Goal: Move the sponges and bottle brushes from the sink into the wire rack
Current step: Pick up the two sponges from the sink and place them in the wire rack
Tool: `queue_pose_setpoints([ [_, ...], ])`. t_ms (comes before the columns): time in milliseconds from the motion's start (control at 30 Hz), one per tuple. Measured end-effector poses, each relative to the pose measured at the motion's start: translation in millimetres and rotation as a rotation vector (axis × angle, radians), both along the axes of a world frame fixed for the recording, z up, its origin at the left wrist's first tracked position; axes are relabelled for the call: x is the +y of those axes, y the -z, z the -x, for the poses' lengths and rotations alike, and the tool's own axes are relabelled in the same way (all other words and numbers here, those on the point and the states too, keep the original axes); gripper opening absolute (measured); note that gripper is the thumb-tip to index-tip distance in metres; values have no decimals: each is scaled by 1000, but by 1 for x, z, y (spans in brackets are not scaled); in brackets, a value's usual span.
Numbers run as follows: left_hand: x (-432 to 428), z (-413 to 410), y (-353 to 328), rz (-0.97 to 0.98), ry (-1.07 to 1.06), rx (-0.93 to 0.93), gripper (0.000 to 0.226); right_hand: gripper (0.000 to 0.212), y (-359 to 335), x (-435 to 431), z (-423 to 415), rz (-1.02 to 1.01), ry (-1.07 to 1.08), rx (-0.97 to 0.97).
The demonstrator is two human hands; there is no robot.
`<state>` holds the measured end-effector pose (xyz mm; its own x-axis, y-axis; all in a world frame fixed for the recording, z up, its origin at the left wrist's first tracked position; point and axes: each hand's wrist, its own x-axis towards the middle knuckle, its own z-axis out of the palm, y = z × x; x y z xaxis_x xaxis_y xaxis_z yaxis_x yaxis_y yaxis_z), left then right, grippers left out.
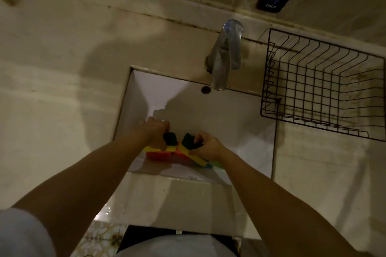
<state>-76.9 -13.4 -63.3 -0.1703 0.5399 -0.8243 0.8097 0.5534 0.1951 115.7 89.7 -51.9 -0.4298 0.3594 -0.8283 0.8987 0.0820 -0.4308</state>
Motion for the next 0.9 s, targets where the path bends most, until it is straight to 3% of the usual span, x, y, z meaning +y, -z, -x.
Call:
queue_pose_setpoints([
  [133, -2, -5, -11, -174, -59, -51, 65, 45, -18, 1, -4, -77, -99, 43],
  [233, 5, -10, -32, -272, -114, -78, 67, 67, -37, 12, -12, -150, -195, 62],
  [367, 15, -21, -72, -377, -151, -51, 71, 46, -71, 38, -25, -238, -358, 110],
  [633, 51, -70, -156, -692, -192, -49, 64, 42, -146, 77, -58, -350, -497, 152],
  [767, 96, -96, -194, -857, -124, -34, 63, 40, -184, 99, -80, -346, -460, 180],
  [900, 145, -123, -219, -903, -64, 44, 67, 37, -217, 132, -108, -379, -436, 195],
])
